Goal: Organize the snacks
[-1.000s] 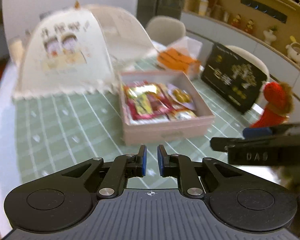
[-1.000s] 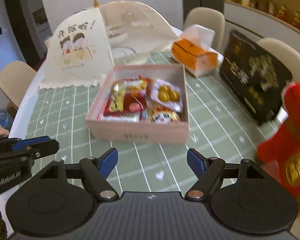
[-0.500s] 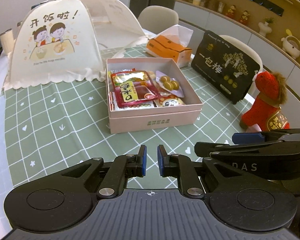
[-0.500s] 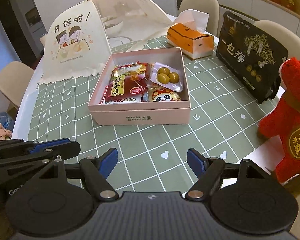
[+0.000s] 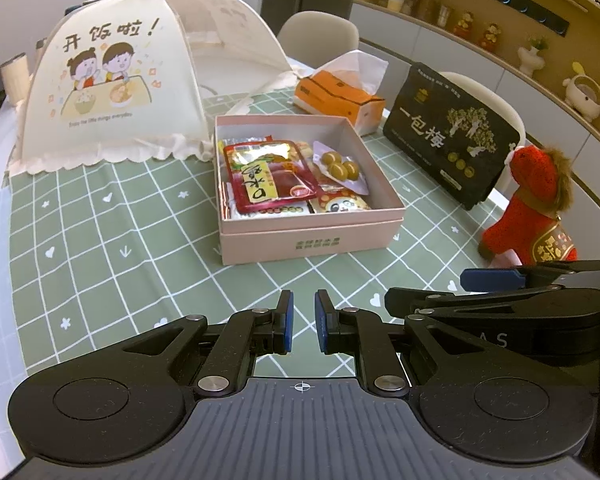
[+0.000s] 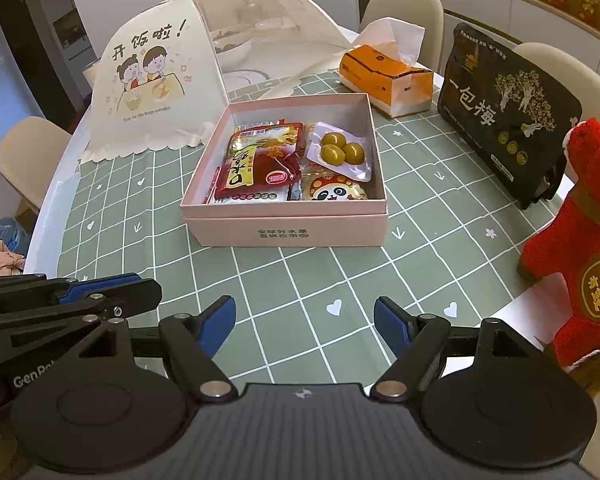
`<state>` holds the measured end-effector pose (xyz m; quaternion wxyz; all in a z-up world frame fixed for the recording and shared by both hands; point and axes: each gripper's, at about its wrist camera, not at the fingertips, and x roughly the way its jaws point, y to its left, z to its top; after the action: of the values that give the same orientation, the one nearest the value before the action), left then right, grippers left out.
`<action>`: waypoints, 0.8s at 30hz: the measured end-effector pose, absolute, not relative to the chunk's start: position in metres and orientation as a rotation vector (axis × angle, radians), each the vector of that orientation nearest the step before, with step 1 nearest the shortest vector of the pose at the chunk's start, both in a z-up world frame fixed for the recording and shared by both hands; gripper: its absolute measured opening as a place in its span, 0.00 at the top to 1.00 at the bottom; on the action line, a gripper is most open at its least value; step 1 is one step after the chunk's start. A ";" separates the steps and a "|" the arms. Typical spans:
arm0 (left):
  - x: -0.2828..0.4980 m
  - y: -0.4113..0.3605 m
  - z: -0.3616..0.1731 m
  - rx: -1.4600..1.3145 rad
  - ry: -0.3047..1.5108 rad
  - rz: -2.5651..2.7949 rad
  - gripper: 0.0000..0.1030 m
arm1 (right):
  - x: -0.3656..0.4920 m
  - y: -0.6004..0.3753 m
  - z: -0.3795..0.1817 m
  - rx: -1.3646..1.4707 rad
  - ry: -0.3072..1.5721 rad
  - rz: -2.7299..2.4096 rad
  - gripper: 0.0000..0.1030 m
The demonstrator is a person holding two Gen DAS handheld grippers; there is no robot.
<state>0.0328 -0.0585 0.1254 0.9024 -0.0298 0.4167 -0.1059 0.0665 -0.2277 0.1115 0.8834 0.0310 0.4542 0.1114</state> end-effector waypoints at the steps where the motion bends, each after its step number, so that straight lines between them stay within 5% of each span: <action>1: 0.032 -0.058 0.125 -0.065 0.862 -0.219 0.85 | 0.066 -0.228 0.111 0.064 0.946 0.232 0.25; 24: 0.029 -0.060 0.126 -0.092 0.868 -0.215 0.85 | 0.064 -0.227 0.111 0.061 0.947 0.237 0.25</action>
<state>0.0286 -0.0604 0.1258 0.9007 -0.0443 0.4196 -0.1039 0.0640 -0.2269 0.1108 0.8828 0.0291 0.4548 0.1139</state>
